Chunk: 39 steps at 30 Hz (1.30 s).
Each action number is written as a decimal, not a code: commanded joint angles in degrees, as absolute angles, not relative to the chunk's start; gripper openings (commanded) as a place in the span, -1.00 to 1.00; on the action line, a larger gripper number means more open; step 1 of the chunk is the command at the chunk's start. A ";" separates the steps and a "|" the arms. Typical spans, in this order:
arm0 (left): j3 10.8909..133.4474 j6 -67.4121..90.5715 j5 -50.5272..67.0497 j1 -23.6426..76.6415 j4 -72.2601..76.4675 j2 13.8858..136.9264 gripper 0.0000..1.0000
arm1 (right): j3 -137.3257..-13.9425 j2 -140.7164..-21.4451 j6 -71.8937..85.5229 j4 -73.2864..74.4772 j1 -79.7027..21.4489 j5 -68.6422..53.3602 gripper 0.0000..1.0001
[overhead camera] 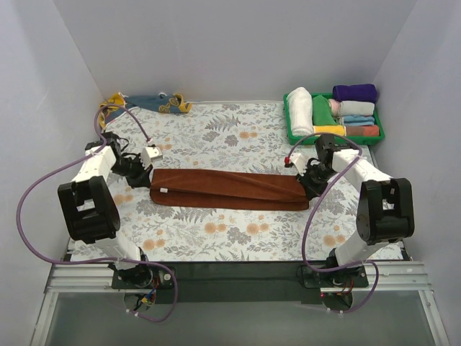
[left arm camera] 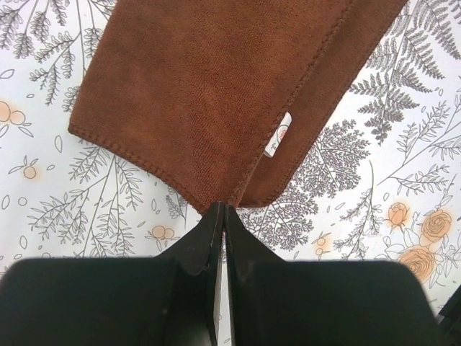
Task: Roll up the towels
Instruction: Fold the towel
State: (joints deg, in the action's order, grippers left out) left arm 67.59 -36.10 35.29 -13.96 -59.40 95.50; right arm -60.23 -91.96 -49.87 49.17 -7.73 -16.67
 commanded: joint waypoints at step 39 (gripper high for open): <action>66.98 -41.84 34.98 -16.79 -63.90 97.65 -1.00 | -60.03 -93.25 -51.59 52.21 -7.56 -19.86 -0.97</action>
